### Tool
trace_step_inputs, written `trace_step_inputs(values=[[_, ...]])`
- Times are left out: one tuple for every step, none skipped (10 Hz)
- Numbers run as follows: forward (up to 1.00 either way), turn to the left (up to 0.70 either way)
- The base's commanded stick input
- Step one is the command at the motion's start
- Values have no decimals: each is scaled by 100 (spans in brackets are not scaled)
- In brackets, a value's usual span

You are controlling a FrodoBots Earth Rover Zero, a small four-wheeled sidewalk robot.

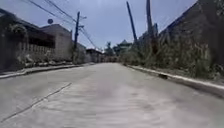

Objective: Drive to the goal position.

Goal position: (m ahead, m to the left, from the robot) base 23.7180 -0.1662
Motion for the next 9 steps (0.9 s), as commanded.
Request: trace_step_inputs(values=[[100, -37], [100, -21], [100, -2], [100, 3], [100, 3], [100, 3], [100, -6], [100, -32], [100, -36]])
